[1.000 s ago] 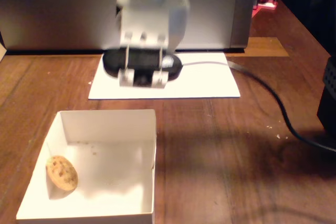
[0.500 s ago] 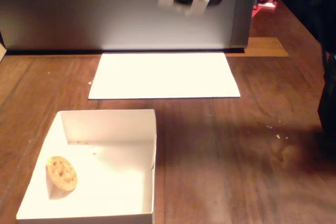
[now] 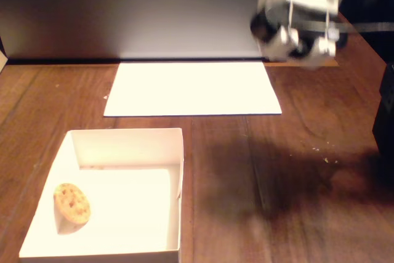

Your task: Grasp a mini cookies block and put it in the white box.

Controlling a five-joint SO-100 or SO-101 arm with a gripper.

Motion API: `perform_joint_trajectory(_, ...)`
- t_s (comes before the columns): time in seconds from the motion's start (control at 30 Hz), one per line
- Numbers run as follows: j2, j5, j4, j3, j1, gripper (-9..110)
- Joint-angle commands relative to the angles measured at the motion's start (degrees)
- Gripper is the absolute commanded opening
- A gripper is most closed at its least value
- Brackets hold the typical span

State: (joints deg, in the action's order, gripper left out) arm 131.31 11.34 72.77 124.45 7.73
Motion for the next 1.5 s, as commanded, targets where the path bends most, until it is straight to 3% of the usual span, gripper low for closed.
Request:
perform_joint_trajectory(0.0, 7.29, 0.53, -5.36, 6.42, 0.88, 0)
perform_joint_trajectory(0.37, 24.08, -2.20, -13.10, 29.18, -0.53, 0)
perform_joint_trajectory(0.7, 40.34, -7.29, -12.92, 45.35, -1.58, 2)
perform_joint_trajectory(0.97, 57.22, -4.92, -9.23, 57.30, -1.32, 1)
perform_joint_trajectory(1.47, 62.14, -9.49, -5.27, 58.36, -2.64, 0)
